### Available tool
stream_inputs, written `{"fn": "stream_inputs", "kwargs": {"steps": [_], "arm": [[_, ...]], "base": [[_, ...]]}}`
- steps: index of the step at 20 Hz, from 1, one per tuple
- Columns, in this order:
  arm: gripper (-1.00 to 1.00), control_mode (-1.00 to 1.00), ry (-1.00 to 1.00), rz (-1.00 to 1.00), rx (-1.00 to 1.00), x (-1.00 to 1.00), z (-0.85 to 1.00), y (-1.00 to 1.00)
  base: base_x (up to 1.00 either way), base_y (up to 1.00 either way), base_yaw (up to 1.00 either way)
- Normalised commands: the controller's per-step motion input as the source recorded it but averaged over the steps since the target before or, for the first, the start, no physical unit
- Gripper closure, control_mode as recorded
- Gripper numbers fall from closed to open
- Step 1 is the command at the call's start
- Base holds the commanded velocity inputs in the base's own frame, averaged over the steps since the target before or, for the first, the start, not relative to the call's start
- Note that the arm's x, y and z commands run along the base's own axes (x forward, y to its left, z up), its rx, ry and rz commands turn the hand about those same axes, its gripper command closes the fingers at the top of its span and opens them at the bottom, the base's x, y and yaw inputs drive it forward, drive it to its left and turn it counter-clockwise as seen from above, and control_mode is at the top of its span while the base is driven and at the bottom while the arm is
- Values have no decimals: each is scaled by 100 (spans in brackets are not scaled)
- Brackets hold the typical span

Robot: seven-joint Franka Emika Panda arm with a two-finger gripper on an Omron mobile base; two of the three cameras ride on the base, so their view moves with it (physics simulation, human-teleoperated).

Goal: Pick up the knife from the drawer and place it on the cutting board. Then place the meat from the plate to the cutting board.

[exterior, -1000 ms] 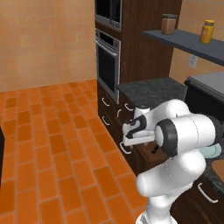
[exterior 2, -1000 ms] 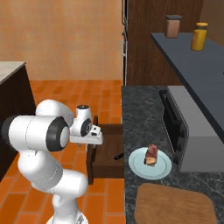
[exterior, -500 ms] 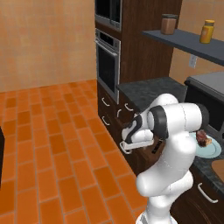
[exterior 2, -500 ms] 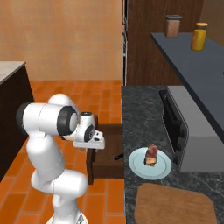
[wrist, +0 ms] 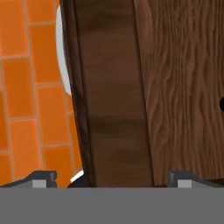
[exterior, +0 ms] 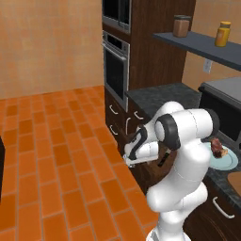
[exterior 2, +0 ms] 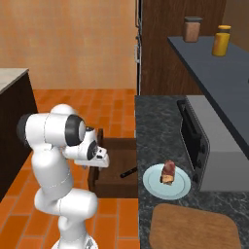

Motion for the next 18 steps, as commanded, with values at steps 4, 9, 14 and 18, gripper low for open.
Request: {"fn": "stream_inputs", "kwargs": {"steps": [4, 9, 14, 18], "arm": [[-100, -100, -1, -2, 0, 0, 0, 100], [-100, -100, 0, -3, 0, 0, 0, 100], [-100, -100, 0, -5, 0, 0, 1, 100], [-100, -100, -1, -4, 0, 0, 38, 100]], "base": [[0, 0, 0], [0, 0, 0], [0, 0, 0], [0, 0, 0]]}}
